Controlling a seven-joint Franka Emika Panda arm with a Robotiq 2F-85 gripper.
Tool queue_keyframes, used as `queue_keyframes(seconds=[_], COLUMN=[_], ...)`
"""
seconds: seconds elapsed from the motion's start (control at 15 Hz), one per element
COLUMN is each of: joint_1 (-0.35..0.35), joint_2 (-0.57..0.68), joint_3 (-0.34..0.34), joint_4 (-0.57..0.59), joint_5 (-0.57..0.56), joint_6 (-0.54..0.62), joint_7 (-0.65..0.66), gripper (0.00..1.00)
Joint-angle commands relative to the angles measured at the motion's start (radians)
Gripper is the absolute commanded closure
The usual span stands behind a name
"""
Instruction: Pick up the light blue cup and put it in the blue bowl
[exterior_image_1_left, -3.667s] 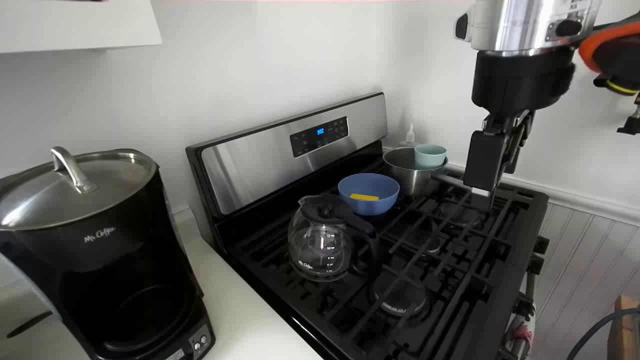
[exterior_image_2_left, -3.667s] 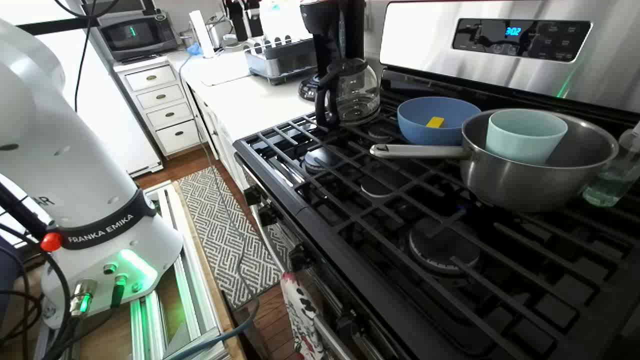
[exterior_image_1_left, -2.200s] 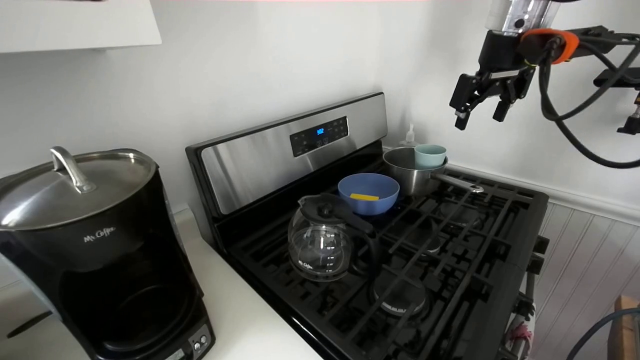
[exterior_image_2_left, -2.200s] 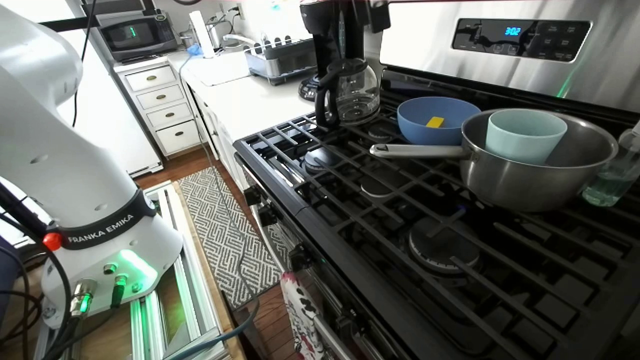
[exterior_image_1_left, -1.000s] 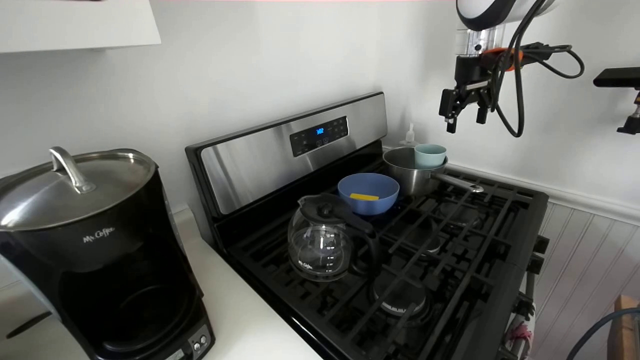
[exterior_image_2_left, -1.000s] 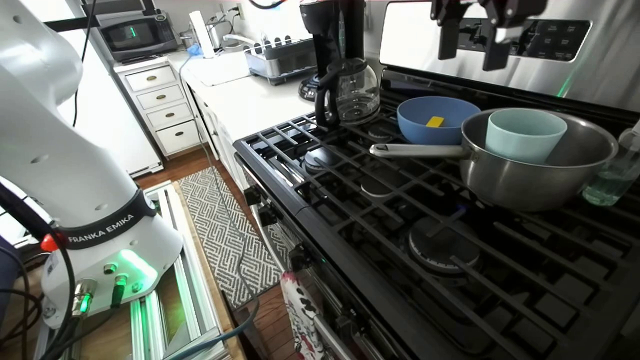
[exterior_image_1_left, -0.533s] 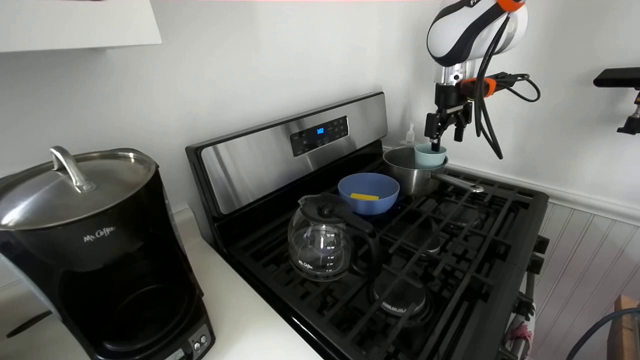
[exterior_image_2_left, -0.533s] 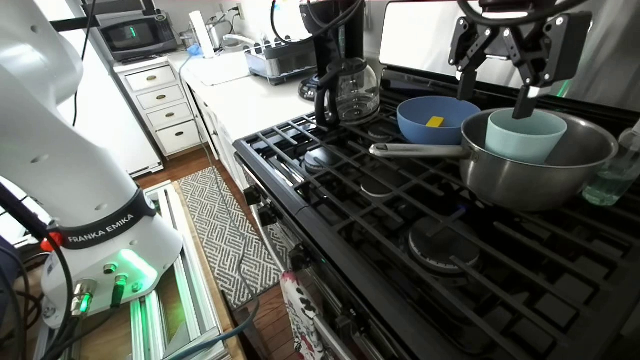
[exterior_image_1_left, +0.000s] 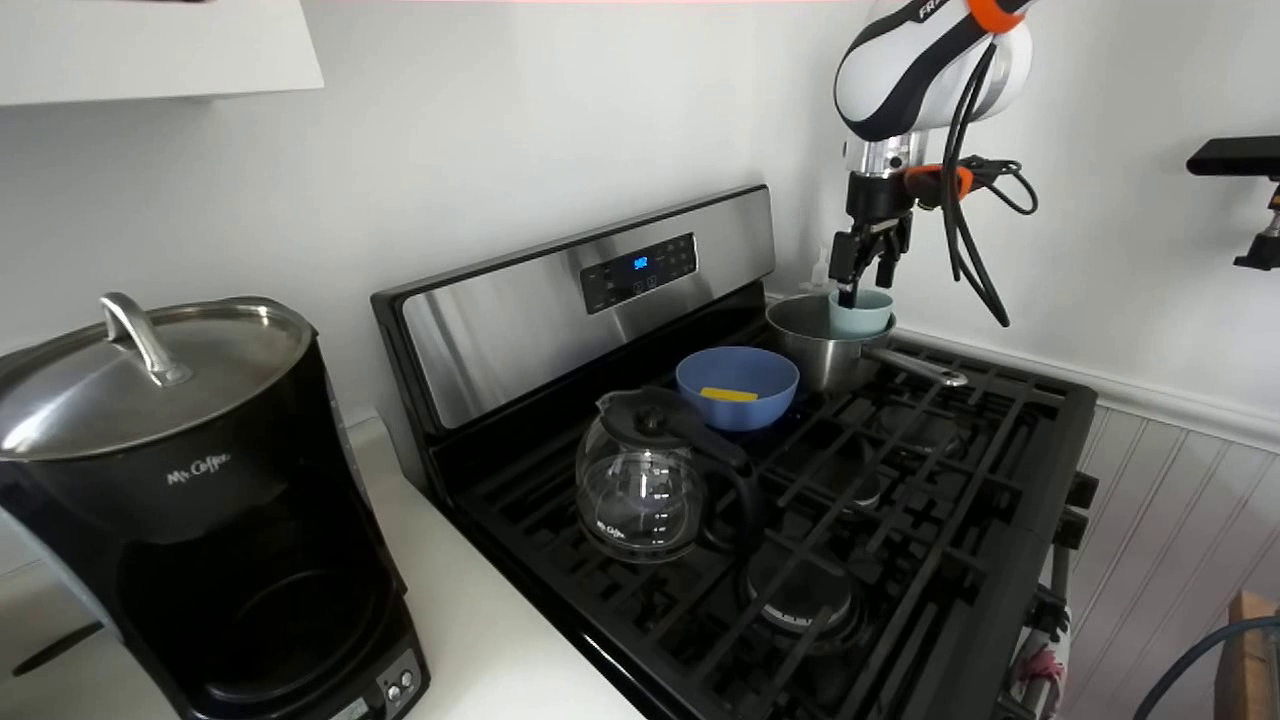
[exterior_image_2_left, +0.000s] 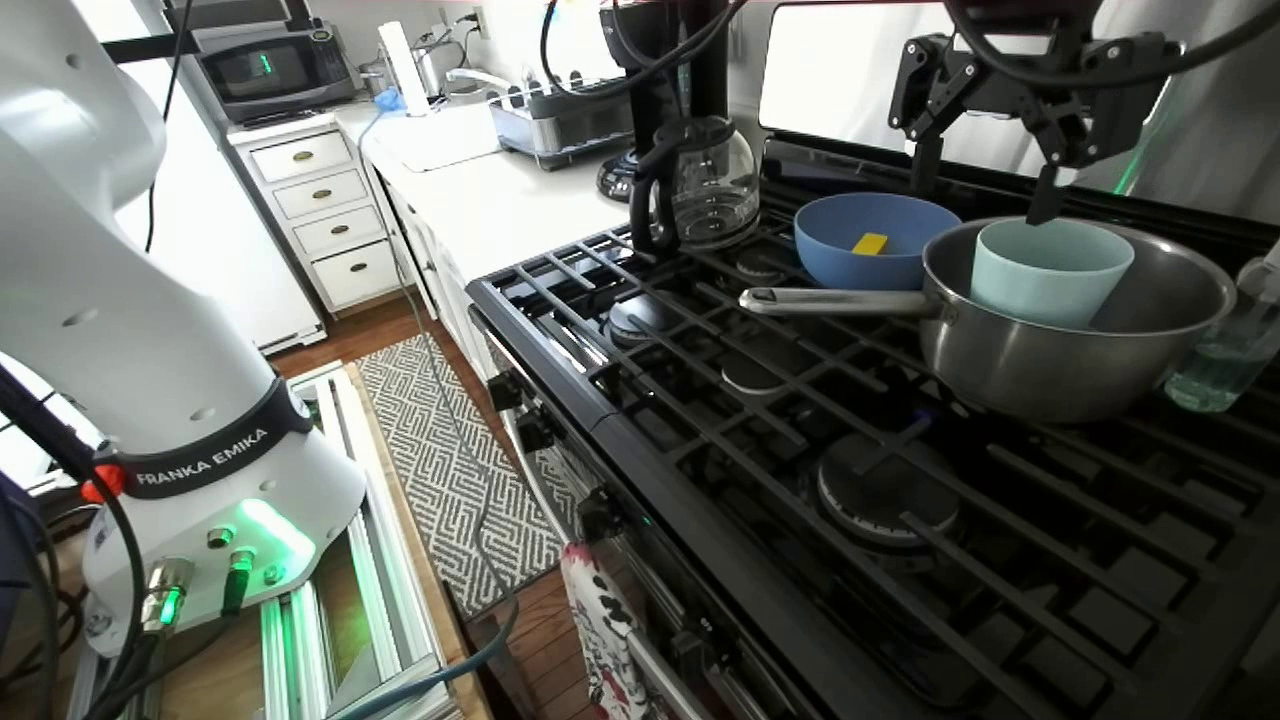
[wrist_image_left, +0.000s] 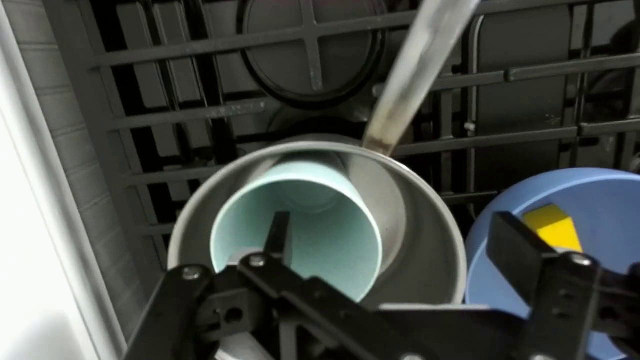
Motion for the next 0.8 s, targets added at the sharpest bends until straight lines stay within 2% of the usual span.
queue_keyframes(seconds=[0.0, 0.33, 0.47, 0.73], joint_1=[-0.012, -0.029, -0.037, -0.047], joint_2=[0.027, 0.067, 0.067, 0.042], joint_3=[0.047, 0.071, 0.068, 0.058], joint_4=[-0.017, -0.006, -0.011, -0.03], joint_5=[0.064, 0.107, 0.118, 0.113], joint_6=[0.101, 0.132, 0.137, 0.151], joint_7=[-0.177, -0.238, -0.236, -0.223], gripper=[0.0, 0.0, 0.28, 0.56])
